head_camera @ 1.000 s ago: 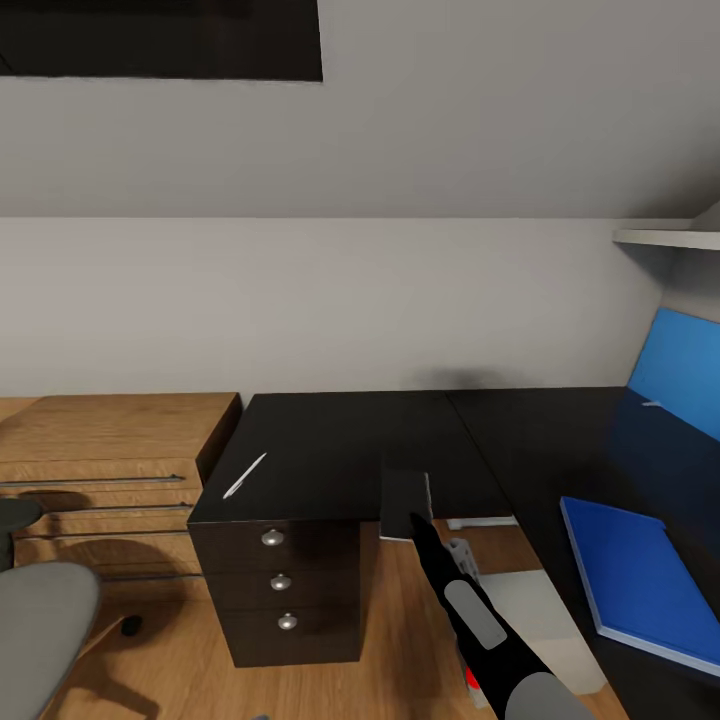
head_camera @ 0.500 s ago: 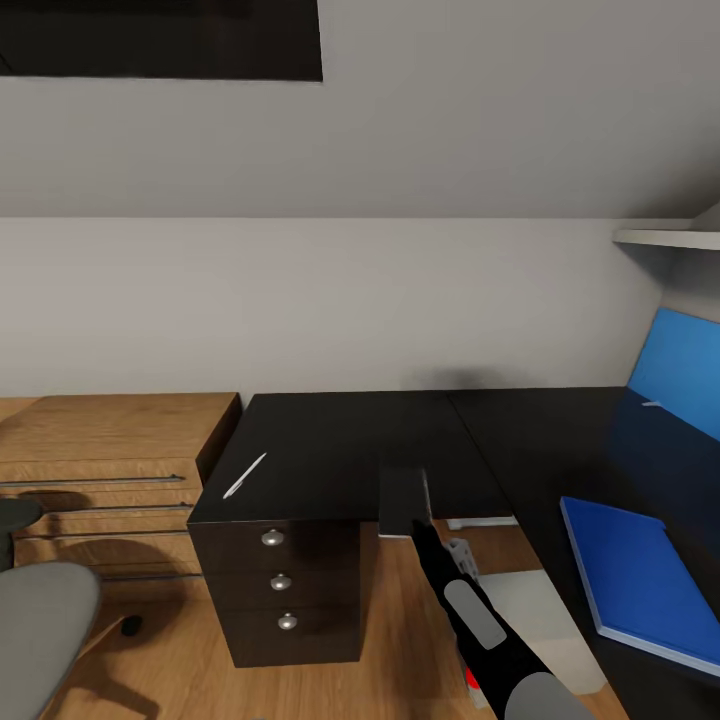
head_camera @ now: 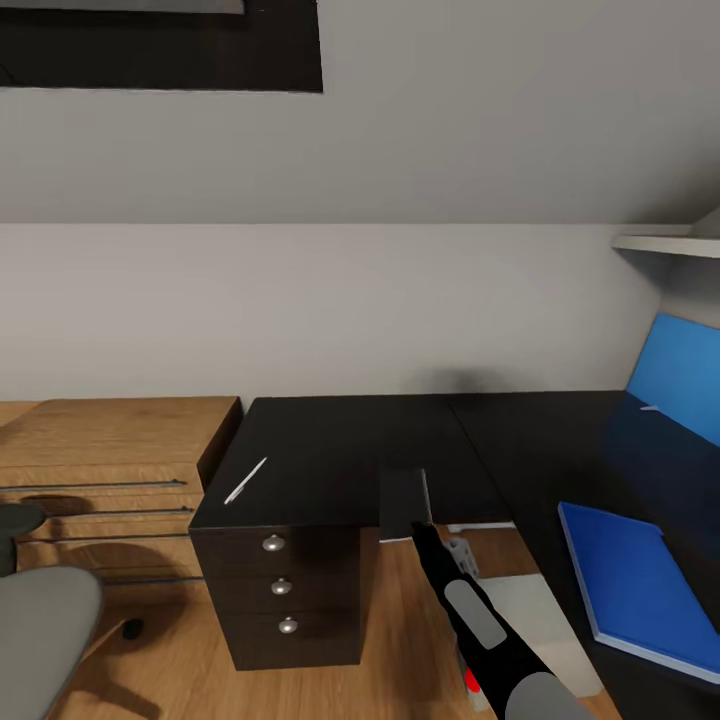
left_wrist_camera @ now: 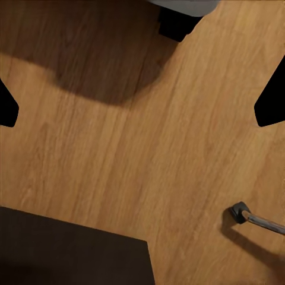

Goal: In the bedroom, organize the workspace by keeping the computer under the desk, ensuring the monitor is on the desk, placing the keyboard on the desk next to the monitor, placing the mouse on the desk next to the keyboard, moving the folder from the swivel chair onto the desk next to the mouse, stacking the notebook on top of the folder with the pen on top of the notebook, and positioning the swivel chair next to the desk.

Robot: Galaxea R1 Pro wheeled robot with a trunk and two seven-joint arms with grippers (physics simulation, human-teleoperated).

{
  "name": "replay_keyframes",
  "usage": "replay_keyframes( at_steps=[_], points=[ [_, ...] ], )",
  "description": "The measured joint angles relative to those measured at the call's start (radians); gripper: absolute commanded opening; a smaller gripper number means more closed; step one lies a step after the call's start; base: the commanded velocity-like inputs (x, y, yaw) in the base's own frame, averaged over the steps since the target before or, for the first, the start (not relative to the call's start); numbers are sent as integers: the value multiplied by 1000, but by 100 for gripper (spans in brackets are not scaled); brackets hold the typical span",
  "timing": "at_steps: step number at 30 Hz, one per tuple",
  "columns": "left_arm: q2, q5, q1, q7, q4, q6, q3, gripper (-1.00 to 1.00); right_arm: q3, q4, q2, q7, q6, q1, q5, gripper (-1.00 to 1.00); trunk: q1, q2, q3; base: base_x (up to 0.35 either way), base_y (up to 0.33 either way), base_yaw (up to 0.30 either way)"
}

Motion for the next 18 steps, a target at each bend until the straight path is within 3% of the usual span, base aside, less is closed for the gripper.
replay_keyframes(
  at_steps=[18],
  points=[
    [0, -1, 0, 2, 0, 0, 1, 100, 1, -10, 0, 1, -1, 2, 3, -100, -69, 126, 56, 0, 0, 0]
  ],
)
